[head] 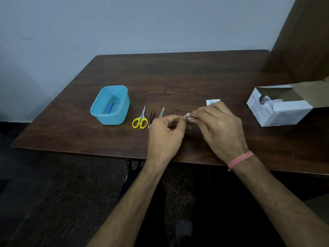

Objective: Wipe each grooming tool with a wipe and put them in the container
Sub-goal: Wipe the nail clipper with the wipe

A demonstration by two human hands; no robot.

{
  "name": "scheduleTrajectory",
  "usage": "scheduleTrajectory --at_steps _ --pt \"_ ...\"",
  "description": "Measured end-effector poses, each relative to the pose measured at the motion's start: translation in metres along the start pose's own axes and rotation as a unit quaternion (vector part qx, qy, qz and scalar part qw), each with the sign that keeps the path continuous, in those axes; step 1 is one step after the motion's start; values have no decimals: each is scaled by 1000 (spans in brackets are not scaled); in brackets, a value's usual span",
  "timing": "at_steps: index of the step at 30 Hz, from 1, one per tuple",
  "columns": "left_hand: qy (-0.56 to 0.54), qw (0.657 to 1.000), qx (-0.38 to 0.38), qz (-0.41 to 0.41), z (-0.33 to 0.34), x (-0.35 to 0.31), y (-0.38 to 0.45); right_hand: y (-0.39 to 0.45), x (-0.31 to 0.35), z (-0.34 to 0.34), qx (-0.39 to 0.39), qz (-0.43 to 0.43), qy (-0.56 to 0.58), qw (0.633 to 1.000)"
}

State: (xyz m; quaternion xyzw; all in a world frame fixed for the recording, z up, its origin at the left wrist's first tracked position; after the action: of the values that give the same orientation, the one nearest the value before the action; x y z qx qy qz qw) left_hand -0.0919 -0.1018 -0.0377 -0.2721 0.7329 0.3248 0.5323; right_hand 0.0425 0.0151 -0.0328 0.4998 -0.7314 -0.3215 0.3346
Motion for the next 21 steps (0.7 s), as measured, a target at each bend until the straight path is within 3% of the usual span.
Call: scheduleTrajectory --at_steps 21 --pt "16 999 21 41 2 2 -2 3 -12 -3 13 189 193 963"
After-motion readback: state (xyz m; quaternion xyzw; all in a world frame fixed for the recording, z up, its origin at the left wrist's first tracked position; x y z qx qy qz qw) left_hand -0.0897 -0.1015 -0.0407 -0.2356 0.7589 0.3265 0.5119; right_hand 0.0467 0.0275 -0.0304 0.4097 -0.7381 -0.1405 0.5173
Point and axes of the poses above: each hand's wrist, its own y-axis towards the middle knuckle, its own z-axis out of the palm, x = y × z, the point moved 1 cm from there along y, towards the middle knuckle, and after that the axes turned 4 degrees about -x, right-handed, at the moved point
